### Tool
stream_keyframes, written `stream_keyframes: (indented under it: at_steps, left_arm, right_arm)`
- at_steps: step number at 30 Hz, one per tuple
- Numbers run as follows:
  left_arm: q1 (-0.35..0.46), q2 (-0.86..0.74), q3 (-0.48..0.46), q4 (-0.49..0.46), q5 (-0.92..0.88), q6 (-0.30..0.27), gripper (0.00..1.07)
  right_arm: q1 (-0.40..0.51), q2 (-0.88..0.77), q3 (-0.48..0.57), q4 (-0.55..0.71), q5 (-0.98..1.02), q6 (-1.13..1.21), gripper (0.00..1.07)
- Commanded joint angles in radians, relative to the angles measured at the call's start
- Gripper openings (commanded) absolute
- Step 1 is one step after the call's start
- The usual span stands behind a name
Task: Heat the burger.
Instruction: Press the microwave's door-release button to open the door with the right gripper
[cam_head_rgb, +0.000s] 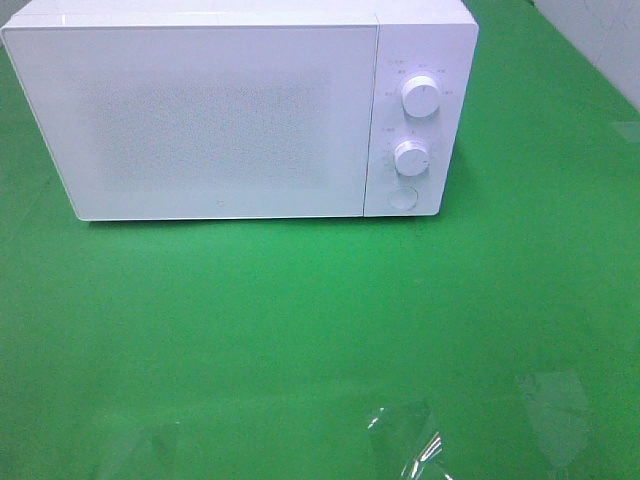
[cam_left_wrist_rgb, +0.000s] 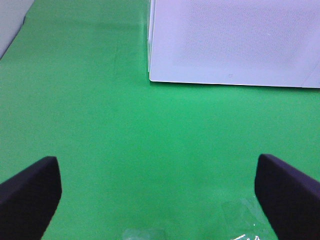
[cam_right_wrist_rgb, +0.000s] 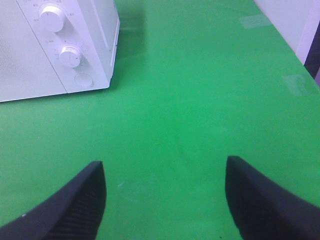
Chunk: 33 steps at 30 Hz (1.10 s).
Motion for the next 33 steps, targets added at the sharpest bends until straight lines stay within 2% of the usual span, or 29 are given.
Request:
stream_keyframes:
  at_steps: [1,9,11,16,26,33]
  left_arm:
    - [0.001,-0.006,0.003,-0.005,-0.001,0.002,0.97]
    - [0.001,-0.006,0.003,-0.005,-0.001,0.002,0.97]
    - [0.001,-0.006,0.003,-0.005,-0.001,0.002,0.97]
    - [0.001,-0.006,0.003,-0.005,-0.001,0.002,0.97]
    - [0.001,-0.006,0.003,-0.005,-0.001,0.002,0.97]
    - [0.001,-0.006,0.003,-0.005,-0.001,0.002,0.97]
  right_arm:
    - [-0.009,-0.025,0.001,0.001,-0.009,-0.014,0.66]
    - [-0.009,-0.006,-0.041,0.001,-0.07,-0.014,0.66]
    - [-0.009,0.066,-0.066,0.001,-0.122,-0.014,0.66]
    - [-0.009,0.161,-0.063,0.001,-0.189,-0.014,0.66]
    - [-0.009,0.386,-0.063,0.001,-0.456,-0.014,0.66]
    - [-0.009,0.514,-0.063,0.001,-0.526,-0.014,0.66]
